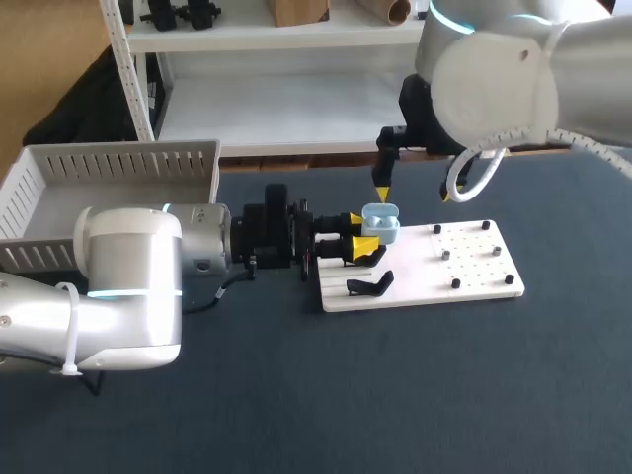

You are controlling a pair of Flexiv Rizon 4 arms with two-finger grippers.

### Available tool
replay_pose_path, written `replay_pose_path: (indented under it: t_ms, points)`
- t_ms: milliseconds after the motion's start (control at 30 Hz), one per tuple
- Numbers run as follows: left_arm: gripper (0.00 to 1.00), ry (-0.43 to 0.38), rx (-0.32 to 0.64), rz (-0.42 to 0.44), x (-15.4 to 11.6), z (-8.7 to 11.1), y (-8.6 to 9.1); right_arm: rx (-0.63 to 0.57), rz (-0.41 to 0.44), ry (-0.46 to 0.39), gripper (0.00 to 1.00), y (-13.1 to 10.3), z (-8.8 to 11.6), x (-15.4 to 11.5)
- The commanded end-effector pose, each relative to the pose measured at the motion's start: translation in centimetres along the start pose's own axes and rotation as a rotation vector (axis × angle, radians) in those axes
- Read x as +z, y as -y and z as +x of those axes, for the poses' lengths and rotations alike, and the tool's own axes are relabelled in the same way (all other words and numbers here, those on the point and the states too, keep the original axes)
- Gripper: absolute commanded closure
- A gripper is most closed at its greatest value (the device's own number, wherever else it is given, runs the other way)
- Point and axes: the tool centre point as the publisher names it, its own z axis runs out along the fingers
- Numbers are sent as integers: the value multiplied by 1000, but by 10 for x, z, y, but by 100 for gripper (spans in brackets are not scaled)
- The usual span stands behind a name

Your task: Pick up each earbud case from the left stands, insert the matching earbuds, close the lid, and place the case in the box.

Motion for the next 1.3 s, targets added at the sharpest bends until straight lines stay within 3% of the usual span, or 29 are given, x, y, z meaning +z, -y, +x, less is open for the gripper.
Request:
replay_pose_path:
  t_ms: [33, 467, 567, 767, 900, 1133, 1300]
  points:
    - [100, 1, 0, -2, 0, 0, 0, -1, -5, -11, 0, 2, 10, -5]
    - [100, 1, 0, -2, 0, 0, 0, -45, -46, -41, 0, -6, 48, -20]
    - [100, 1, 0, -2, 0, 0, 0, -37, -55, 52, 0, -4, 44, -30]
    - [100, 1, 0, -2, 0, 0, 0, -43, -154, 239, 0, 7, 43, -65]
    - [100, -1, 48, -139, -51, -23, -11, -51, -226, 295, 0, 16, 49, -79]
    - [100, -105, 156, -386, -149, -75, -13, -51, -226, 295, 0, 16, 49, -79]
    - [100, -203, 171, -531, -196, -94, -20, -51, -226, 295, 0, 16, 49, -79]
